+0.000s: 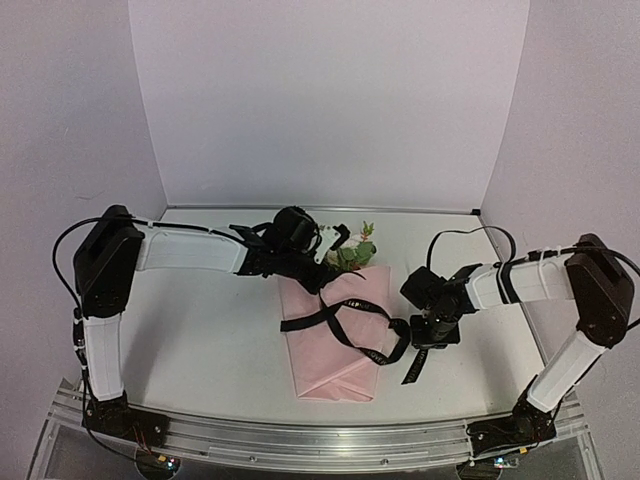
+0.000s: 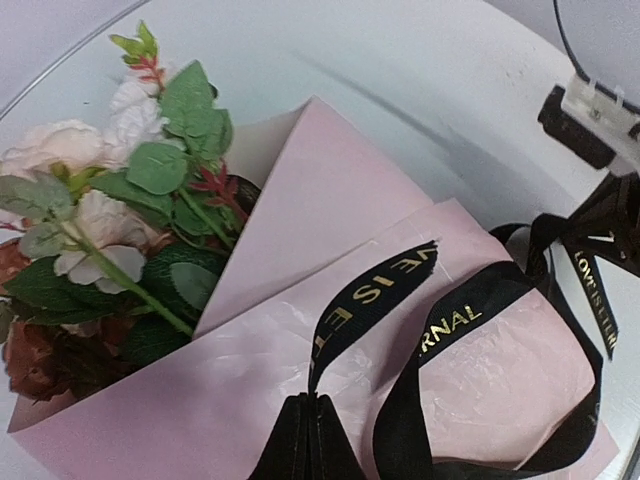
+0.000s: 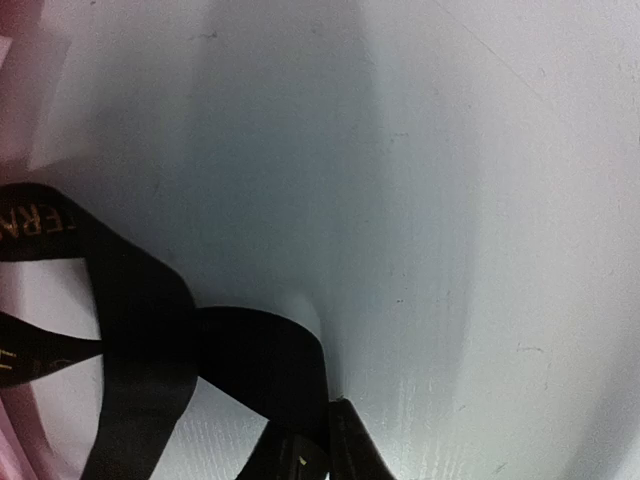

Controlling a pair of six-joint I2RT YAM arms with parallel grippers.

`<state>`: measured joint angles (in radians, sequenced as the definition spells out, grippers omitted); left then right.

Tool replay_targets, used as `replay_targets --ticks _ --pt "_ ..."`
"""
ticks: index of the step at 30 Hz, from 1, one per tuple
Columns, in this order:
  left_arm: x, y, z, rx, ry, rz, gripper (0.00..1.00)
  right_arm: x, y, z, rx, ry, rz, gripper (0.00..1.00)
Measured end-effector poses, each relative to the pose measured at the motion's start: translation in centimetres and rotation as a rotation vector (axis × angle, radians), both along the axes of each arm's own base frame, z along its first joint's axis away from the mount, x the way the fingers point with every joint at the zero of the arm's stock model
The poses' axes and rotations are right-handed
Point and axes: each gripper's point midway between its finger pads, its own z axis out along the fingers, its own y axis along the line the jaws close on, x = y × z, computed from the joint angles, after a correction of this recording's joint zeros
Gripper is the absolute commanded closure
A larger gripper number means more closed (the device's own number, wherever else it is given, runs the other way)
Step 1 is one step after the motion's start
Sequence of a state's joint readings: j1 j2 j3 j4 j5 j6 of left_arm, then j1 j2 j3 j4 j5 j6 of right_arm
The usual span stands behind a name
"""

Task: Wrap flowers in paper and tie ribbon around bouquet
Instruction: Cross the ribbon over the folded bouquet, then tie the ribbon around the folded bouquet.

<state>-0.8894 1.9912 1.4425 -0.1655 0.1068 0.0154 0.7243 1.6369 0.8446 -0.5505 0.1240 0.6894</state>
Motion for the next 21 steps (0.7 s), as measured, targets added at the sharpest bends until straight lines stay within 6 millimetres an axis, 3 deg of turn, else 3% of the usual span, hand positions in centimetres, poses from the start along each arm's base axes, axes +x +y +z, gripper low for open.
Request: replay_targets --ticks 5,11,21 --pt "1.2 2.8 2.2 -0.083 0.007 0.113 1.0 0.1 0.3 1.5 0.017 -0.003 -0.002 1.0" --pt "1.7 6.3 2.5 -0.153 0.047 0.238 1.0 0.8 1.4 7.4 0.107 -0.083 0.029 1.0" --pt "3.0 7.6 4.8 -0.287 0.079 0.322 1.0 3.8 3.6 14.4 0.144 -0.164 0.092 1.0"
